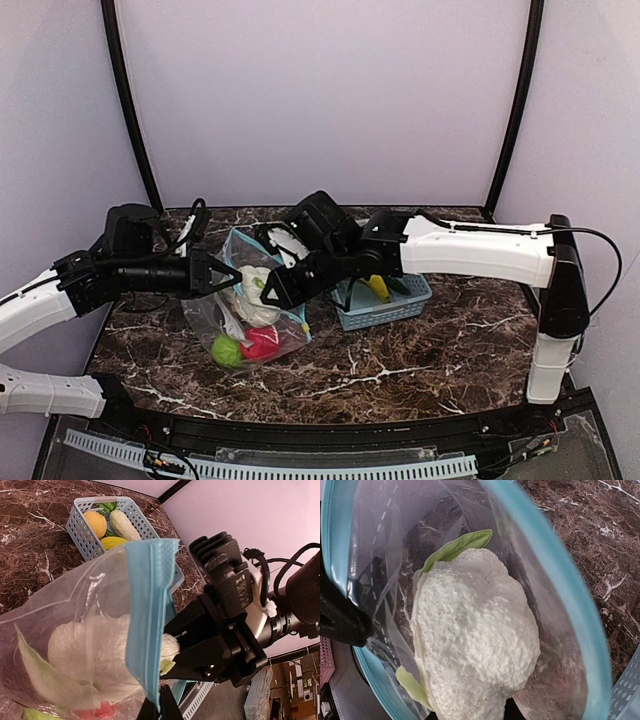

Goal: Place the food in the zip-top bag and seal the zipper
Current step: Place the fake vegetable in the zipper food storage bag, then adjust the zipper food storage bag at the center of the board.

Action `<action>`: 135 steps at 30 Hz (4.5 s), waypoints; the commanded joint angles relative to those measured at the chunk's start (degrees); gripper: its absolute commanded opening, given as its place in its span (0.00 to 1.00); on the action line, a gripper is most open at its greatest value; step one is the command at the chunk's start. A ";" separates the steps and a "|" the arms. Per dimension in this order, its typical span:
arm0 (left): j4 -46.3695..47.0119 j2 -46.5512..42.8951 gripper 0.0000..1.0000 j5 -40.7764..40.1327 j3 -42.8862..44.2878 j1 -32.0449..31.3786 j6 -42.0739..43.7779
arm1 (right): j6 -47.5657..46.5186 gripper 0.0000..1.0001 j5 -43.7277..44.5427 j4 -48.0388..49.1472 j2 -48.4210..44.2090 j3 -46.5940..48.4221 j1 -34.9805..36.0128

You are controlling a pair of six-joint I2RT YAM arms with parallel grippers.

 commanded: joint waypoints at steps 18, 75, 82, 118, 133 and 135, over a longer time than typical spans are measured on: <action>2.22 -1.15 0.01 1.83 0.72 -0.31 -0.43 | 4.77 0.04 -1.78 6.90 10.43 6.78 0.58; -1.06 -2.41 0.01 -0.66 1.02 -0.13 1.13 | 4.10 0.85 12.48 -6.95 -10.39 -3.61 -3.06; -1.48 -2.06 0.01 0.45 1.74 -0.08 2.13 | 1.33 0.72 6.33 -4.56 -10.72 -5.51 -5.40; -7.90 5.57 0.01 10.87 9.64 -0.07 16.10 | -0.74 0.15 -10.70 -7.53 0.03 -1.63 -10.67; -10.19 8.87 0.01 0.86 14.95 0.37 15.13 | 6.22 0.00 -5.32 -5.49 -16.03 -6.62 -9.66; -9.83 9.86 0.01 -0.04 15.69 0.97 14.20 | 7.07 0.00 -4.41 -5.41 -17.53 -7.19 -8.88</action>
